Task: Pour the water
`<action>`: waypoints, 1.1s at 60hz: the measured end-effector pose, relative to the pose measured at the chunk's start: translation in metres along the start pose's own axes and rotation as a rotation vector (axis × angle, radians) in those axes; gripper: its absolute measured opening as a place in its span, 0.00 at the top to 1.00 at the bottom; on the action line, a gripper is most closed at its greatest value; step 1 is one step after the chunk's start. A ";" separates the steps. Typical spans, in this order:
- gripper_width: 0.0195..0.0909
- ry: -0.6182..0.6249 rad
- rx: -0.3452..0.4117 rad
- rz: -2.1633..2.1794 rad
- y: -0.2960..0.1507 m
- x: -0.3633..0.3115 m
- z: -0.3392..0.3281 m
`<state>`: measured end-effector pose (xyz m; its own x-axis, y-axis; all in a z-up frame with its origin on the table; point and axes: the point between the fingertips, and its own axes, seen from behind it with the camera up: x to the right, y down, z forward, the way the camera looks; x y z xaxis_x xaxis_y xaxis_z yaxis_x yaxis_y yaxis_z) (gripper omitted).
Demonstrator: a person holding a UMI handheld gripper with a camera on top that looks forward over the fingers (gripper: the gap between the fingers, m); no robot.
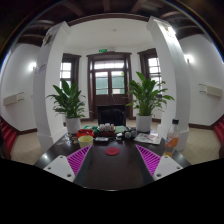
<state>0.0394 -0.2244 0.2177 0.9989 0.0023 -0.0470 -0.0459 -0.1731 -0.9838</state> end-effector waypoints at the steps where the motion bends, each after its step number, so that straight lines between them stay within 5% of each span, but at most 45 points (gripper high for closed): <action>1: 0.08 -0.006 0.001 -0.001 0.000 -0.001 0.000; 33: 0.10 0.115 -0.036 -0.053 0.084 0.172 0.018; 49: 0.09 0.188 0.000 -0.013 0.072 0.264 0.075; 66: 0.12 0.133 -0.002 0.009 0.058 0.282 0.145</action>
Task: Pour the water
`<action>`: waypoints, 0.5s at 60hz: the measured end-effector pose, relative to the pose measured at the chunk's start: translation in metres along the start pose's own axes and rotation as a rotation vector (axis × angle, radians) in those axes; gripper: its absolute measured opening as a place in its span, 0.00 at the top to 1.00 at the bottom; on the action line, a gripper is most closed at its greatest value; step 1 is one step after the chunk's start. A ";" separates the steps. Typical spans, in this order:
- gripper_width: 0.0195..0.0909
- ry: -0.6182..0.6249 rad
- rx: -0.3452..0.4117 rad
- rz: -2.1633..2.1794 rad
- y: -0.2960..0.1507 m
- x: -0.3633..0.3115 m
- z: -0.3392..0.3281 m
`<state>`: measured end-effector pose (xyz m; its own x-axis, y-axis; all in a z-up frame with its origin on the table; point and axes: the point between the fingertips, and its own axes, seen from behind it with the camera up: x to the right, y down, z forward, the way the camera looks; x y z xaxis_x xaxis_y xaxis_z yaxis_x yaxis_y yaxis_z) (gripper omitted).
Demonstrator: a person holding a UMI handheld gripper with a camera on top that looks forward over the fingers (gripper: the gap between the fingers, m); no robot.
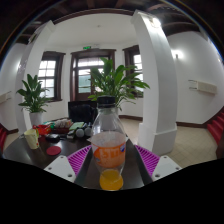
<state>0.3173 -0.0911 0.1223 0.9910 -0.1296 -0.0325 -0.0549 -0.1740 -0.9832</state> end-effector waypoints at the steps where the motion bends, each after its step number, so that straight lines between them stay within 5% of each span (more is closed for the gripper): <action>1: 0.13 0.001 0.001 -0.004 -0.003 0.001 0.006; 7: 0.21 0.006 0.026 -0.034 -0.006 -0.005 0.016; 11: 0.54 0.018 0.044 -0.056 -0.009 -0.009 0.020; 24: 0.82 0.051 0.032 -0.102 -0.009 -0.014 0.023; 30: 0.82 0.063 0.022 -0.150 -0.009 -0.020 0.026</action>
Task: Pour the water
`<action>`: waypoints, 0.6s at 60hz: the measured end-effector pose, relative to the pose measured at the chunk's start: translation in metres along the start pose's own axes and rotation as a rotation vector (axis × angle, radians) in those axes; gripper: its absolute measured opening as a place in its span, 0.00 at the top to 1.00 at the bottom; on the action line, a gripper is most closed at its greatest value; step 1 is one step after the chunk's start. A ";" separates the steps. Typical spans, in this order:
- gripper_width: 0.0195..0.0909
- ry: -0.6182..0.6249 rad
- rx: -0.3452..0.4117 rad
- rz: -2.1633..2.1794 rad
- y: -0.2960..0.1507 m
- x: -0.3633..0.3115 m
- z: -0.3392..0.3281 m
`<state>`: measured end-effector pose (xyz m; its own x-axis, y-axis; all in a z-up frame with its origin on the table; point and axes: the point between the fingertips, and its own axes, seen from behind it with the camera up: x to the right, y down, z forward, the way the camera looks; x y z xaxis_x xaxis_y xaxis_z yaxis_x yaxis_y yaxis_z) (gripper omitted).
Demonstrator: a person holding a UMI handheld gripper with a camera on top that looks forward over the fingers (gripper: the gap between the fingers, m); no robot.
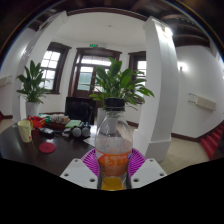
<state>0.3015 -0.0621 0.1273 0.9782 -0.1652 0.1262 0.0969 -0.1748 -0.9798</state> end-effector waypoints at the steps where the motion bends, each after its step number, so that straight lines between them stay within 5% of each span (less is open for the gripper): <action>1: 0.82 0.006 -0.002 -0.010 -0.001 0.000 0.000; 14: 0.82 0.013 -0.012 -0.288 -0.020 -0.039 0.009; 36: 0.82 -0.090 0.101 -1.120 -0.088 -0.238 0.060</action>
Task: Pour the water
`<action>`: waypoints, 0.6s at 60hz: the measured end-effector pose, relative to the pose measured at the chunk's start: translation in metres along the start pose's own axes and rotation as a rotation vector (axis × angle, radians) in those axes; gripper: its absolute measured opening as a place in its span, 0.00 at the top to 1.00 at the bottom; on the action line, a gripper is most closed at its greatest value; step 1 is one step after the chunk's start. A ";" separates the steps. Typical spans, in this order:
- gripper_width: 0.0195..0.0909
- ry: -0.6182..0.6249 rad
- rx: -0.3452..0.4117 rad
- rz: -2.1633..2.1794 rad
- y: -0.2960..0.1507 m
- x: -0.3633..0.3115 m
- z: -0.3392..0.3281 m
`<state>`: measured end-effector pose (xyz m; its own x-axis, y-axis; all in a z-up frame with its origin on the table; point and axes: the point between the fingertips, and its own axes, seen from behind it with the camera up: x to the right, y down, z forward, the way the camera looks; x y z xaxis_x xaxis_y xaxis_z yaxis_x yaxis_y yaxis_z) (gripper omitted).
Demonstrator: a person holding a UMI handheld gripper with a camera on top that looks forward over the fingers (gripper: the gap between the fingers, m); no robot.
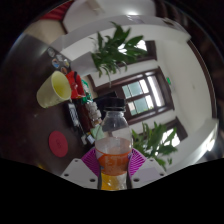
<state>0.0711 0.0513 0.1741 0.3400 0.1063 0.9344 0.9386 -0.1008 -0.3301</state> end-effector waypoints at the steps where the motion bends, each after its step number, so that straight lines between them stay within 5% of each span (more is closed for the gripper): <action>1: 0.82 0.001 0.003 -0.030 -0.008 -0.001 0.004; 14: 0.81 0.017 0.033 -0.432 -0.075 -0.016 0.039; 36: 0.80 0.154 0.053 -1.009 -0.120 -0.030 0.068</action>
<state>-0.0479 0.1271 0.1767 -0.6180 -0.0109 0.7861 0.7860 0.0094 0.6181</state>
